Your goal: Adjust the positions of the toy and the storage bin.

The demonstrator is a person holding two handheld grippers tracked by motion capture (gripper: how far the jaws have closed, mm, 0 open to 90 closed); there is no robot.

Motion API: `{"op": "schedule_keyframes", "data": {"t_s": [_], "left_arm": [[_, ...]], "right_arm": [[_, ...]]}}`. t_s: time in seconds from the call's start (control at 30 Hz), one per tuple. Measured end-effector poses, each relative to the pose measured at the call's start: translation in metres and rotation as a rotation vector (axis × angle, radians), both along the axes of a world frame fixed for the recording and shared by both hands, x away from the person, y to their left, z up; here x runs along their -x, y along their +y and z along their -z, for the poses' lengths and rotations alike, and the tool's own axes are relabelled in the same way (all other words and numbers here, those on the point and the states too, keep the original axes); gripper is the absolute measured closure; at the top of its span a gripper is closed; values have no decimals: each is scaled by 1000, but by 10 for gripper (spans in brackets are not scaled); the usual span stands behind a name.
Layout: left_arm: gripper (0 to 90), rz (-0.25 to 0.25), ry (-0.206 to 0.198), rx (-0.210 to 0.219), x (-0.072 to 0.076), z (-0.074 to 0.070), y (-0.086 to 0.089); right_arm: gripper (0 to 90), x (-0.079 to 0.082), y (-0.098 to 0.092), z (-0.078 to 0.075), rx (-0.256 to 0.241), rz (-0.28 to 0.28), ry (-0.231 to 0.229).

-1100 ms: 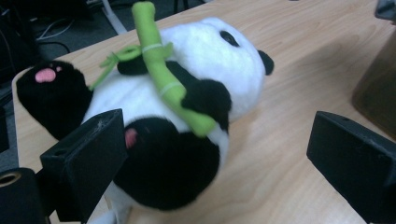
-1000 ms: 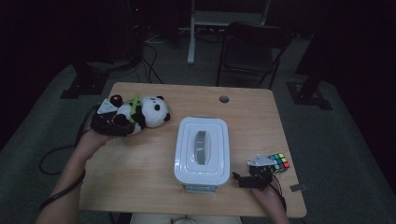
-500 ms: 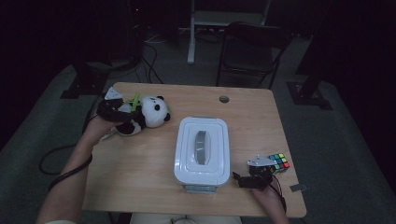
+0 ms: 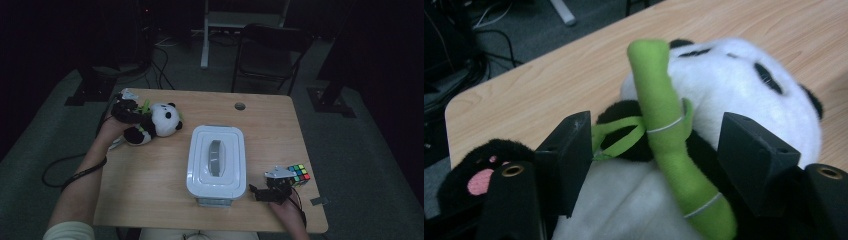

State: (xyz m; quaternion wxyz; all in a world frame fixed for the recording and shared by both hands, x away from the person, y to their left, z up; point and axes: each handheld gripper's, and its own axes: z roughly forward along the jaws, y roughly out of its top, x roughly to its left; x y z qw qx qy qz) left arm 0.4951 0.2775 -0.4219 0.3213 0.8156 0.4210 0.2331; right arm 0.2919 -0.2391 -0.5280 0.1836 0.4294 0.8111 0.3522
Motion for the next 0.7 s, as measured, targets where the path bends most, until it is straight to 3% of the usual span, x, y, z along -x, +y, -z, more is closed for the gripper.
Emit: {"op": "schedule_keyframes", "data": {"t_s": [0.17, 0.27, 0.4, 0.5, 0.7], "left_arm": [[437, -8, 45, -3, 0, 5, -1], [487, -31, 32, -8, 2, 5, -3], [665, -53, 18, -20, 6, 3, -7], [709, -60, 17, -38, 11, 0, -11], [739, -85, 54, 16, 21, -6, -15]], "right_arm": [[155, 0, 0, 0, 0, 0, 0], [158, 0, 0, 0, 0, 3, 0], [158, 0, 0, 0, 0, 5, 0], [159, 0, 0, 0, 0, 5, 0], [159, 0, 0, 0, 0, 6, 0]]}}
